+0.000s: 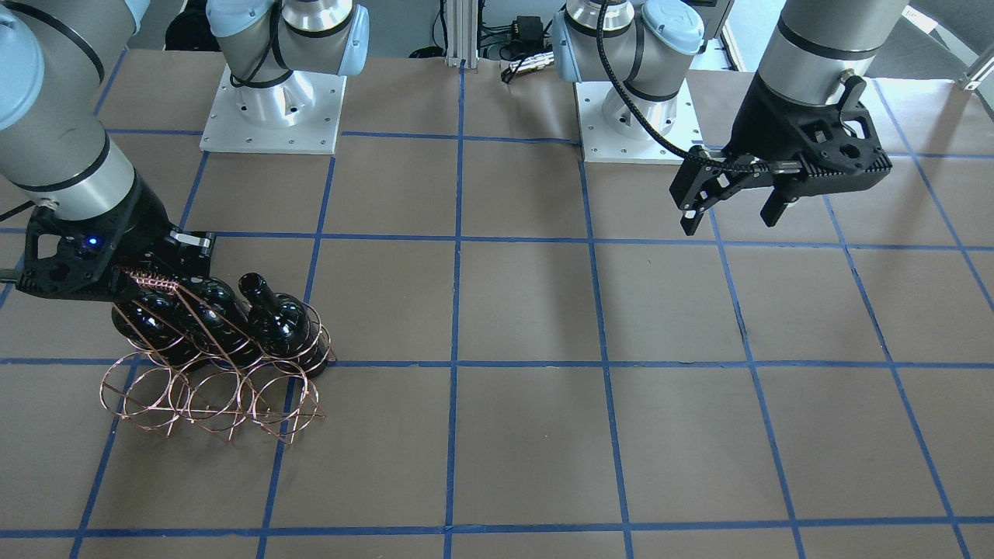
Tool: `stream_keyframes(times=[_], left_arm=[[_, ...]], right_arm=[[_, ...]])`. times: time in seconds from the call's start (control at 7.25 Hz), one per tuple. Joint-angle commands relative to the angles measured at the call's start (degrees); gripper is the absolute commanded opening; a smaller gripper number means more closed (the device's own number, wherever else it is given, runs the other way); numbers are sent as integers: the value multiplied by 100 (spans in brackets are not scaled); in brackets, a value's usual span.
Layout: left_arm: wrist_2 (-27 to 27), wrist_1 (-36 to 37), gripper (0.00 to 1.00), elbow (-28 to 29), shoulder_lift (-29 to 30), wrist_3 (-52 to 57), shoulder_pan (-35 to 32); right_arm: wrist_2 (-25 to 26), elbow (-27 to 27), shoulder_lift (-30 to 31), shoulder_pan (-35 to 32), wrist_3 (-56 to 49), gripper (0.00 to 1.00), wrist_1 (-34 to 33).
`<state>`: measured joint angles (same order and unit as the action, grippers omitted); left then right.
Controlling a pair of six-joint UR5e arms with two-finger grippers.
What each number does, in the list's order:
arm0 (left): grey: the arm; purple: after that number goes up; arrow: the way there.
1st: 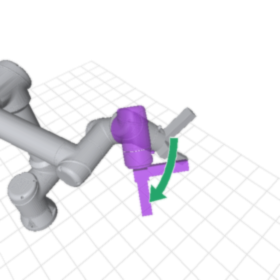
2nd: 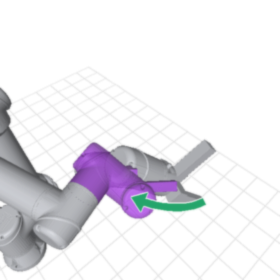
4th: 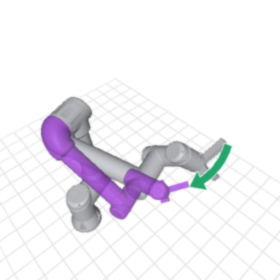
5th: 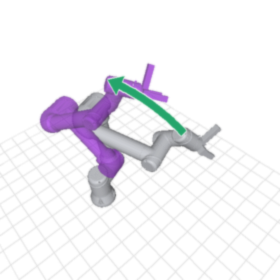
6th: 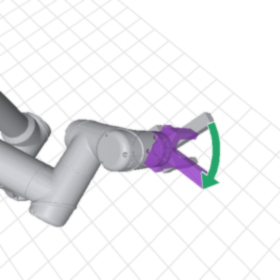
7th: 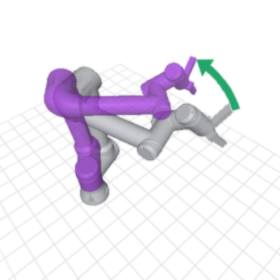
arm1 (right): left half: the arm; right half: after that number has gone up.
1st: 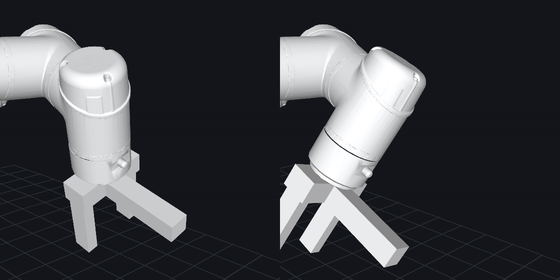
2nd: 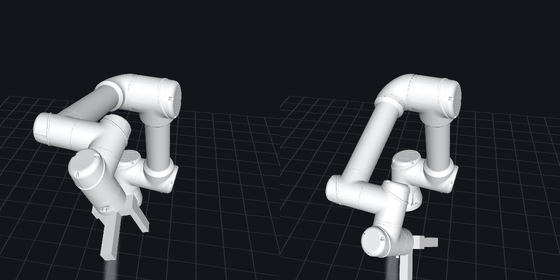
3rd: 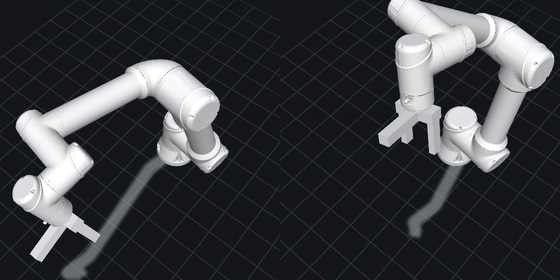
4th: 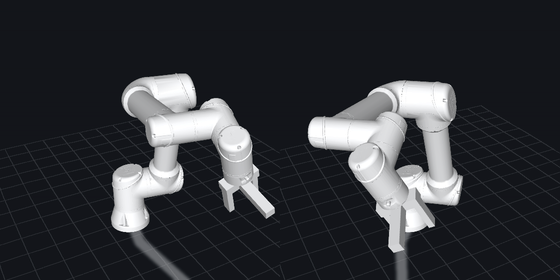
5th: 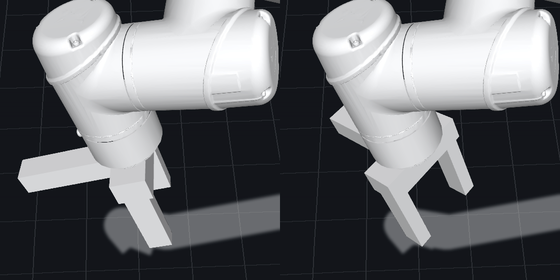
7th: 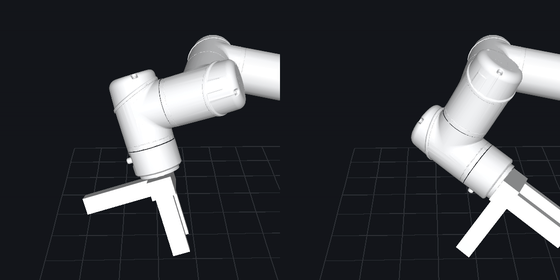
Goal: Place wine into wine basket
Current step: 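Lower the bottle into the middle basket slot with the right gripper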
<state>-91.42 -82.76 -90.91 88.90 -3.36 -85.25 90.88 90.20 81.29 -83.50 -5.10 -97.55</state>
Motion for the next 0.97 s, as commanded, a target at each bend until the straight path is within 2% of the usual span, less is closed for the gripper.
stream_keyframes(times=[0.0, 0.28, 0.41, 0.55, 0.69, 0.83], left_arm=[[10, -12, 100, -15, -4, -7, 0], [-7, -20, 100, -41, 5, 2, 0], [-16, -12, 100, -50, -4, 11, 0], [-16, -20, 100, -50, -13, 19, 0], [-16, -29, 100, -50, -13, 19, 0], [-25, -29, 100, -59, -13, 19, 0]], right_arm=[[0, 163, -60, 0, 0, 0, -219], [9, 235, -60, 9, 9, 0, -238], [18, 226, -43, 0, 26, 20, -255], [0, 200, -43, 0, 70, 73, -247], [9, 147, 27, 0, 218, 87, -229], [0, -10, 158, 0, 228, 93, -160]])
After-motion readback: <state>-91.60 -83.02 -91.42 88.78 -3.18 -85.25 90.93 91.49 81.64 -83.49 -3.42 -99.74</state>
